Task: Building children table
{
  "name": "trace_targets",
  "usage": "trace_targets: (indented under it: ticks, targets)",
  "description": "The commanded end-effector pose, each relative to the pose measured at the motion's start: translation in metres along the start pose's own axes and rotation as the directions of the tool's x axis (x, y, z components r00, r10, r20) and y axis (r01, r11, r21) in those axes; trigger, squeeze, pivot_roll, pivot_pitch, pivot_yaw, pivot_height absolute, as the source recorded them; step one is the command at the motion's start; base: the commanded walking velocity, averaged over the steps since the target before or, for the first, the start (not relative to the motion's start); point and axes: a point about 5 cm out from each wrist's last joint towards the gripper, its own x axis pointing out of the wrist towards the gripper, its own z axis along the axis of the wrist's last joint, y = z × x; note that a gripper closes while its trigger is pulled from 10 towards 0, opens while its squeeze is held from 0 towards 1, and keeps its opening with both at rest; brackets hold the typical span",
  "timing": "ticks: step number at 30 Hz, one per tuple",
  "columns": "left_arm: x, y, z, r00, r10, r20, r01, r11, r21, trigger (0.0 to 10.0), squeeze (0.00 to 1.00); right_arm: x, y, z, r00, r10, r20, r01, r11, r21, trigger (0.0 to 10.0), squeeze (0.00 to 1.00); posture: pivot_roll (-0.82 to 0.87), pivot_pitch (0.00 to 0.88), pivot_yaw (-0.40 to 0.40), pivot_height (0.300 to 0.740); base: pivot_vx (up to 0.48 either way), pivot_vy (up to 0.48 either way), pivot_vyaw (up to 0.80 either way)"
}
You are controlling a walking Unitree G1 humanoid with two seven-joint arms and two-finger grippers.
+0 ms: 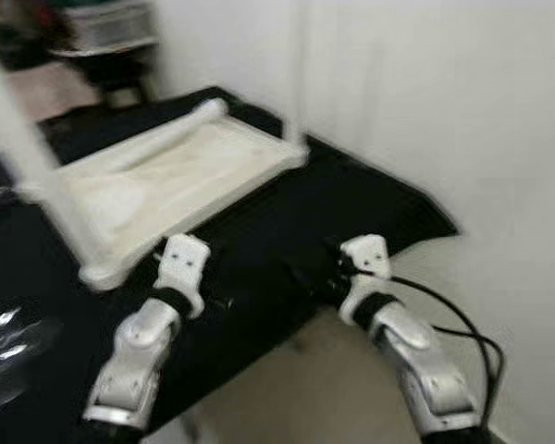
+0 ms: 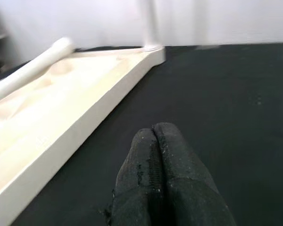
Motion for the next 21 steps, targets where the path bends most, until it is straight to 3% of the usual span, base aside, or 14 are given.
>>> trace_targets:
  ticks: [1,5,11,21]
  targets:
    - [-0.002,0.001,0.0,1.0,-0.002,-0.004,0.002,1.0,-0.015,10.0,0.0,0.0,0.0,0.001,1.0,-0.012,0.016,0.012,1.0,0.015,10.0,0.0,0.02,0.088,-0.009,0.74,0.0,-0.33,0.8]
    - [-0.002,0.002,0.001,0.999,0.038,-0.007,-0.038,0.994,-0.1,10.0,0.0,0.001,-0.007,0.001,0.997,-0.079,0.012,0.079,0.997,0.021,10.0,0.0,0.02,0.09,-0.006,0.74,0.0,-0.467,0.0]
    - [-0.003,0.003,0.002,0.998,0.061,-0.01,-0.062,0.986,-0.153,10.0,0.0,0.001,-0.01,0.002,0.995,-0.096,0.02,0.095,0.995,0.02,10.0,0.0,0.02,0.096,-0.009,0.74,0.0,-0.467,0.0]
    - [-0.002,0.004,0.002,0.998,0.068,-0.01,-0.069,0.985,-0.159,10.0,0.0,0.002,-0.01,0.003,0.995,-0.095,0.02,0.094,0.995,0.015,10.0,0.0,0.02,0.097,-0.01,0.74,0.0,-0.466,0.0]
